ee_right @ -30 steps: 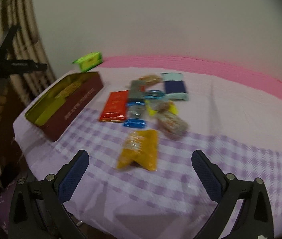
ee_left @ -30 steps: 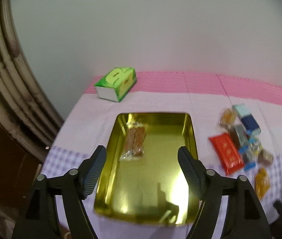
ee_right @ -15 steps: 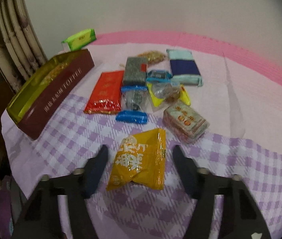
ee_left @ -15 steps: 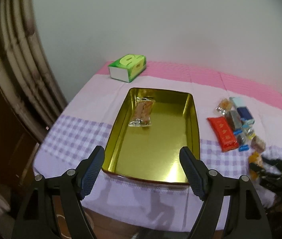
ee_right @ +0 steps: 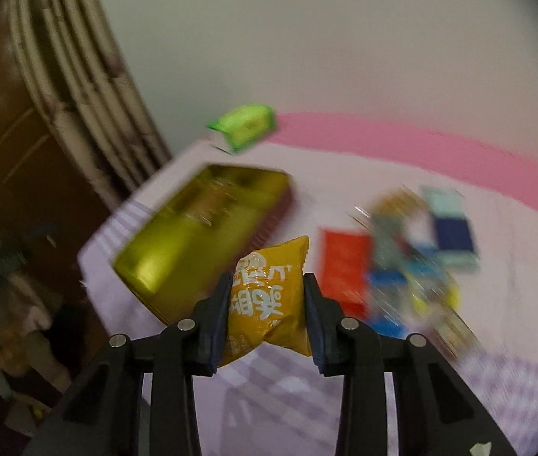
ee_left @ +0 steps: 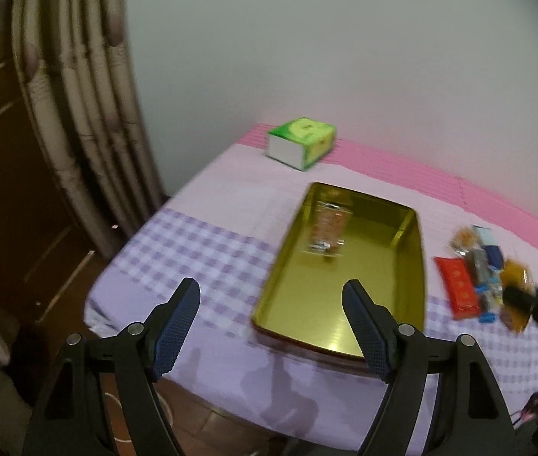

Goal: Organize snacks
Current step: 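Grasp the yellow chip bag with the right gripper and lift it, then lower the yellow chip bag into the gold tray and open the right gripper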

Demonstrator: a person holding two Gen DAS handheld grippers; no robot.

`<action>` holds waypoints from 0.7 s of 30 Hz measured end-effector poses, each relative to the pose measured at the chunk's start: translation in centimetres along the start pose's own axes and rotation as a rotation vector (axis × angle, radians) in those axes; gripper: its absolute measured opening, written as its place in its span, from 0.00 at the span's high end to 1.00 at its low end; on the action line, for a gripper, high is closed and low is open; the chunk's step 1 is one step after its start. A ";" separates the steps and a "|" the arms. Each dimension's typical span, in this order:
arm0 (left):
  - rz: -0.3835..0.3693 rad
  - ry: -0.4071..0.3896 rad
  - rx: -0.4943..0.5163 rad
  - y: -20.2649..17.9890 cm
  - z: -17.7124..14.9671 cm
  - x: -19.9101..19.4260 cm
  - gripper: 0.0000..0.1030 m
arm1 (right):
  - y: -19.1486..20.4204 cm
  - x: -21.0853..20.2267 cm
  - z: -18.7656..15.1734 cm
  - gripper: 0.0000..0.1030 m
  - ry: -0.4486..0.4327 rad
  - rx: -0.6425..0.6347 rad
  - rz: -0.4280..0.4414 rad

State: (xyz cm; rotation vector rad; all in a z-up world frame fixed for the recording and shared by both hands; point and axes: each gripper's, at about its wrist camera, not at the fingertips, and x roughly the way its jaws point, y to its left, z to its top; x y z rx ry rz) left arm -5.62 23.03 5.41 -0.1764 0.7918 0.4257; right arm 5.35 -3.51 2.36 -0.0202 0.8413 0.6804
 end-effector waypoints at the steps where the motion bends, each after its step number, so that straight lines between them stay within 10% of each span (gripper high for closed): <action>1: 0.007 -0.002 0.007 0.1 0.0 0.1 0.25 | 1.0 0.9 1.3 0.68 0.001 -0.006 0.031; 21: 0.041 0.071 0.128 -1.0 -0.2 2.3 0.21 | 5.7 18.2 8.9 0.68 0.221 -0.090 0.009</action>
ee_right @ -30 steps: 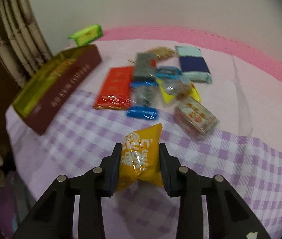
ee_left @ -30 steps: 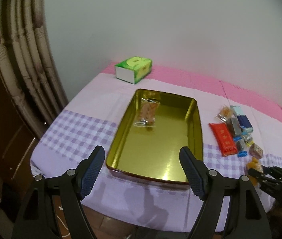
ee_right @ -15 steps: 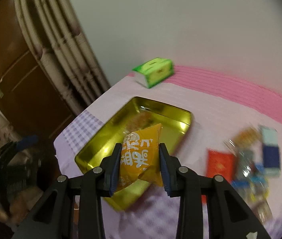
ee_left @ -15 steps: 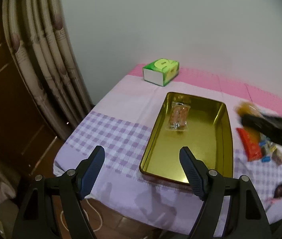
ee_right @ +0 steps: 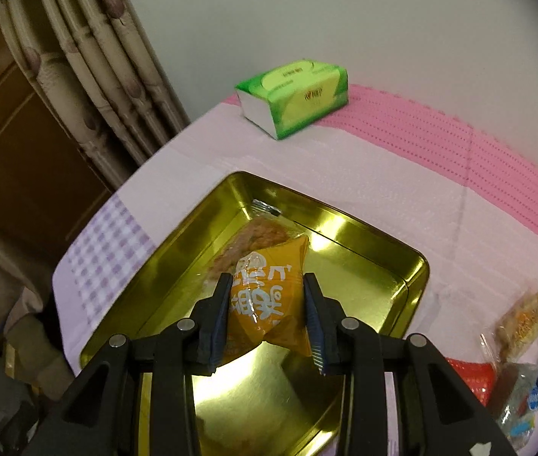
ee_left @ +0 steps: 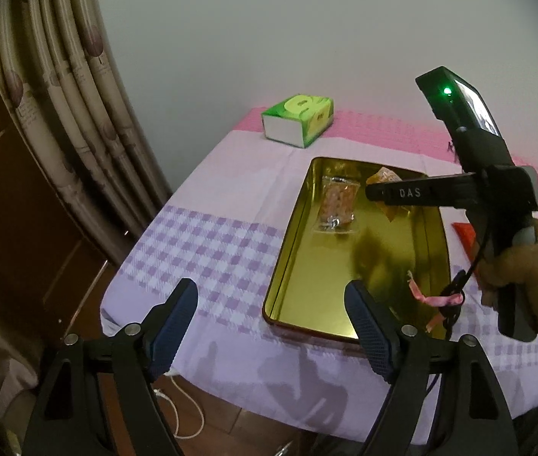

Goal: Organize snacks
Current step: 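Lower the yellow chip bag into the gold tray and open the right gripper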

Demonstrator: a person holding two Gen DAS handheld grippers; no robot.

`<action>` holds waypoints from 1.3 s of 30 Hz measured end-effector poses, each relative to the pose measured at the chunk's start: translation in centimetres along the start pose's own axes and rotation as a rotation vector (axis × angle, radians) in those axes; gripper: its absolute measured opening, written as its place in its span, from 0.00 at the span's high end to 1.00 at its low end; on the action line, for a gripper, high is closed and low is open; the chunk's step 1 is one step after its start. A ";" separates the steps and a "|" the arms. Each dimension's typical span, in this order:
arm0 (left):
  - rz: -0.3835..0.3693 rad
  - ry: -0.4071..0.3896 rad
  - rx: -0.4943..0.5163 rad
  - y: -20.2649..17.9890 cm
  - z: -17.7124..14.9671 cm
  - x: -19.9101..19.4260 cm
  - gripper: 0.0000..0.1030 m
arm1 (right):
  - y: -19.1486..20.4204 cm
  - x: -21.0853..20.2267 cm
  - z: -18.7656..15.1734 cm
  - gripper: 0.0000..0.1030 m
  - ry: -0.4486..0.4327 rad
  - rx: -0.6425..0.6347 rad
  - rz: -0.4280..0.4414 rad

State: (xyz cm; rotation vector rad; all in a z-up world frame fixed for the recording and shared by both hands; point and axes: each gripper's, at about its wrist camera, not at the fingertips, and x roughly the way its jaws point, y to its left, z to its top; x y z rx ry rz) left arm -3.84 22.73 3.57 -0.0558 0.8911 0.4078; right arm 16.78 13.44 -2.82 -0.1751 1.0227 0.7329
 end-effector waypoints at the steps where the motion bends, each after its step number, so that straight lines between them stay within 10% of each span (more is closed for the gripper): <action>1: -0.001 0.004 0.001 0.0 -0.1 0.0 0.20 | -0.1 0.4 0.1 0.68 0.006 0.004 -0.009; 30: 0.001 0.069 0.016 0.1 -0.2 1.4 0.16 | -1.5 0.5 0.8 0.62 -0.058 0.098 0.025; 39: 0.011 0.053 0.032 -0.3 -0.4 0.9 0.16 | -4.8 -9.0 -8.9 0.57 -0.232 0.198 0.030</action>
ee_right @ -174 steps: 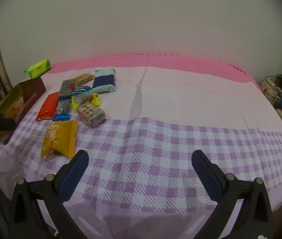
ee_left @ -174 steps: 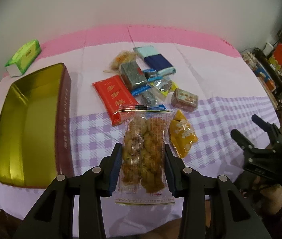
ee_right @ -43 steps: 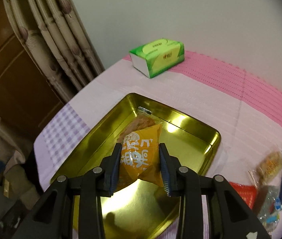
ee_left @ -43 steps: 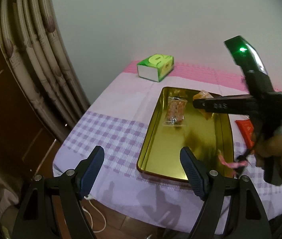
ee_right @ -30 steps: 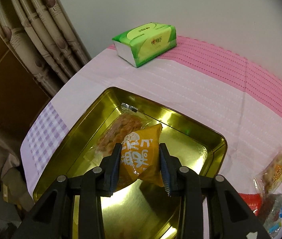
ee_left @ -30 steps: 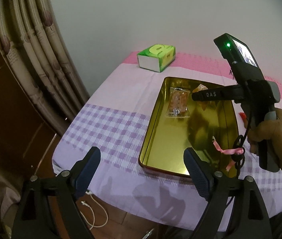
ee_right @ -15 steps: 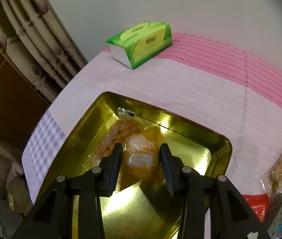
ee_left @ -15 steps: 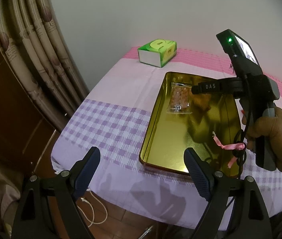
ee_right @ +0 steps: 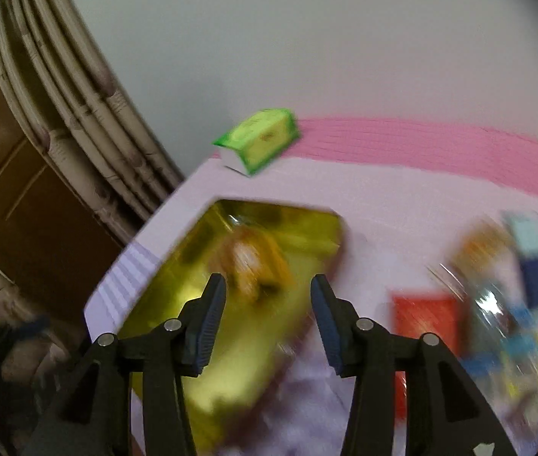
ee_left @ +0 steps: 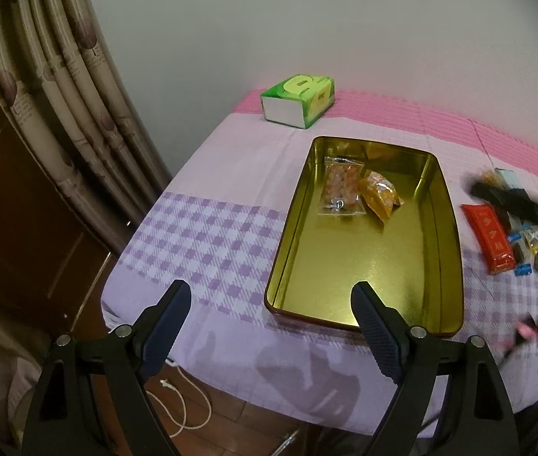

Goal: Organize snacks
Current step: 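Lower the yellow chip bag into the gold tray and open the right gripper, then grasp the blue-wrapped candy with the right gripper while the left grasps the brown cake box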

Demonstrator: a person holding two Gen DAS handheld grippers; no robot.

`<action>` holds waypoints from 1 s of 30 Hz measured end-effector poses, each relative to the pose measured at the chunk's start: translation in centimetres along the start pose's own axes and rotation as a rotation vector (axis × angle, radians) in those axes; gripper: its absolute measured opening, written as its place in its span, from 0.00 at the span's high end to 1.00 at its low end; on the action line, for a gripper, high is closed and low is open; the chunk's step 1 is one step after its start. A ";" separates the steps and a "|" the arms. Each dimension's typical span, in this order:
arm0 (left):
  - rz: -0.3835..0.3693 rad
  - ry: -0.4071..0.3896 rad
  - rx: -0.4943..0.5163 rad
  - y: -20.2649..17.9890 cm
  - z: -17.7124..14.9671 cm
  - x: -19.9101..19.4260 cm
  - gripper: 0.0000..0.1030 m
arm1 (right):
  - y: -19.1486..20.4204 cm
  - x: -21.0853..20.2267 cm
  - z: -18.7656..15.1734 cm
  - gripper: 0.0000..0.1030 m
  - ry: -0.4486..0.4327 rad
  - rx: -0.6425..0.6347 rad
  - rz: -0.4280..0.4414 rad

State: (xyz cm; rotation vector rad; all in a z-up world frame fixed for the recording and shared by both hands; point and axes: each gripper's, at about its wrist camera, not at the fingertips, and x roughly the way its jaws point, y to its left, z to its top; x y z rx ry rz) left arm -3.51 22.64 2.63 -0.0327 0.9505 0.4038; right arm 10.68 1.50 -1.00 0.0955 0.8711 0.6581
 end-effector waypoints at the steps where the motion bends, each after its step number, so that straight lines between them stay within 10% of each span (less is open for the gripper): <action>1: 0.000 -0.002 0.003 -0.1 0.0 -0.1 0.16 | -0.9 -1.1 -1.1 0.56 0.003 0.004 -0.033; 17: 0.038 -0.035 0.067 -1.8 -0.2 -1.0 0.14 | -10.5 -1.8 -5.5 0.56 0.132 0.063 -0.217; 30: 0.046 -0.041 0.079 -2.1 -0.2 -0.9 0.14 | -10.2 -0.5 -4.9 0.79 0.186 -0.052 -0.298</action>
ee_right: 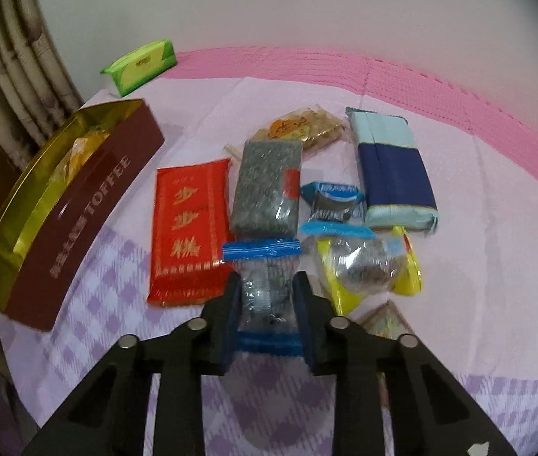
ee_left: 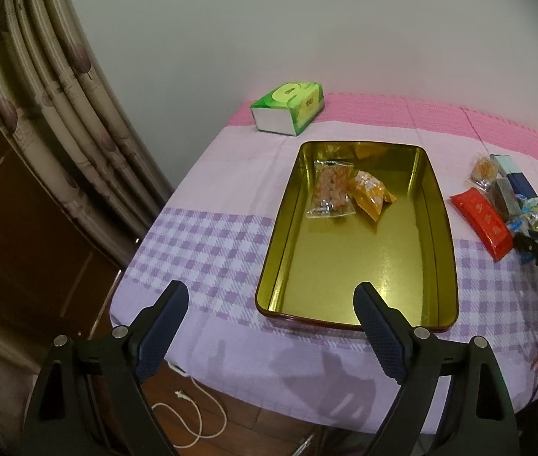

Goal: Organize snacks
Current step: 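Grasp the blue-wrapped candy with the right gripper while the left grasps the brown cake box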

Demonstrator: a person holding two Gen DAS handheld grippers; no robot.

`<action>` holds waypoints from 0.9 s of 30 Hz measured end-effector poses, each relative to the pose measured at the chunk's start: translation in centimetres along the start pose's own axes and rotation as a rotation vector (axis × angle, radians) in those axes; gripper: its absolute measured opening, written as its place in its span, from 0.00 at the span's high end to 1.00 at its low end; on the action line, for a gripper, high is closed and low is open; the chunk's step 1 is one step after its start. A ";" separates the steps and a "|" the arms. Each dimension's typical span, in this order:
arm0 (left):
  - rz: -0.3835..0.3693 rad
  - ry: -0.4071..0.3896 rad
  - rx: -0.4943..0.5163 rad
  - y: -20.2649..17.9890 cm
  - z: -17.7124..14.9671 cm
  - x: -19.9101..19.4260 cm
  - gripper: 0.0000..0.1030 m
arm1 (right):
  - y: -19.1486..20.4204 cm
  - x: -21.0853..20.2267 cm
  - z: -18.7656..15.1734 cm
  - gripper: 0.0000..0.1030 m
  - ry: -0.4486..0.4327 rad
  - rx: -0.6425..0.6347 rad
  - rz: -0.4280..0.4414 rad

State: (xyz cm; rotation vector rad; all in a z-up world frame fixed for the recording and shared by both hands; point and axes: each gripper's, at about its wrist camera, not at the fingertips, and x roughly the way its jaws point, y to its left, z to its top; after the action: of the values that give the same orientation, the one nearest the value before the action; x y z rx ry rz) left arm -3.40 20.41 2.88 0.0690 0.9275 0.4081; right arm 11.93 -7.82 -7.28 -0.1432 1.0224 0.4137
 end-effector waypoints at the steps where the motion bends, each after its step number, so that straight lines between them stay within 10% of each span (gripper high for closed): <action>1: 0.003 -0.004 0.004 -0.1 0.0 -0.1 0.14 | 0.0 -0.6 -0.5 0.79 -0.009 0.004 0.000; 9: -0.024 -0.093 0.067 -1.7 -0.2 -2.5 0.14 | -2.0 -8.2 -5.8 0.79 -0.124 0.111 0.037; 14: -0.248 -0.139 0.174 -5.0 -0.6 -5.7 0.14 | -6.6 -11.7 -9.7 0.79 -0.147 0.178 -0.060; 23: -0.825 0.249 0.103 -16.1 3.8 -3.9 0.14 | -14.0 -12.4 -15.1 0.79 -0.160 0.288 -0.164; 27: -0.861 0.391 0.022 -23.3 6.6 -1.6 0.14 | -15.3 -12.6 -16.3 0.78 -0.192 0.340 -0.126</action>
State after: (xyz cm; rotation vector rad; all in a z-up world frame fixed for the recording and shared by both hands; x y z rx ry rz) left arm 8.19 -0.88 2.70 -0.3951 1.2458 -0.4048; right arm -0.63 -30.13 -6.18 0.1347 0.8751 0.1320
